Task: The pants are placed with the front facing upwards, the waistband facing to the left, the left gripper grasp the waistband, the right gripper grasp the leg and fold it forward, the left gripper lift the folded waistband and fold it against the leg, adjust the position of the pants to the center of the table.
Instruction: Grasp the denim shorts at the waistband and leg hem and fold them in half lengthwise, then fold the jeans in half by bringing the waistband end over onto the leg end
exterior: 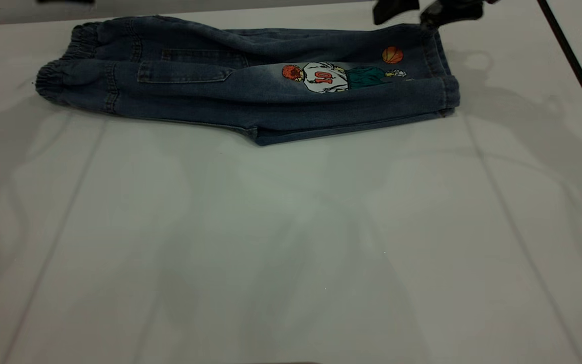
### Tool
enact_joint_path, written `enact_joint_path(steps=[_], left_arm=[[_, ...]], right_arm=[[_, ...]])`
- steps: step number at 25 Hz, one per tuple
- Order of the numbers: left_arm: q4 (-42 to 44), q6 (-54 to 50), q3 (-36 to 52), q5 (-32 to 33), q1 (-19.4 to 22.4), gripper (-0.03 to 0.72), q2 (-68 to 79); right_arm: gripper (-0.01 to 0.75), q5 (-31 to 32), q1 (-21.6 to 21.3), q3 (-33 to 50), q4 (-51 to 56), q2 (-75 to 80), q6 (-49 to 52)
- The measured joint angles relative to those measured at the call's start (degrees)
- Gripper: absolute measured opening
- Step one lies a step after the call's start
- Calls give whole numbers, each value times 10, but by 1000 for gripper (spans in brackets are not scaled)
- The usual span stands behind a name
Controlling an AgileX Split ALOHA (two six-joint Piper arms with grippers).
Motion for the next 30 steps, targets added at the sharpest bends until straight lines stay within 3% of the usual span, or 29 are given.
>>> enact_joint_path(steps=[3, 6, 11, 14, 19, 30], left_arm=[[44, -33, -25, 59, 0, 557, 0], [158, -115, -33, 90, 2, 557, 0], [386, -289, -33, 131, 24, 557, 0], [460, -351, -33, 142, 45, 557, 3], [456, -354, -34, 126, 53, 551, 29], [349, -275, -39, 93, 53, 528, 53]], right_arm=[[561, 62, 0, -10, -1, 0, 0], [561, 103, 4, -11, 0, 0, 0], [561, 124, 14, -11, 0, 0, 0], [561, 124, 18, -11, 0, 0, 0], [561, 125, 28, -11, 0, 0, 0], [561, 139, 35, -11, 0, 0, 0]])
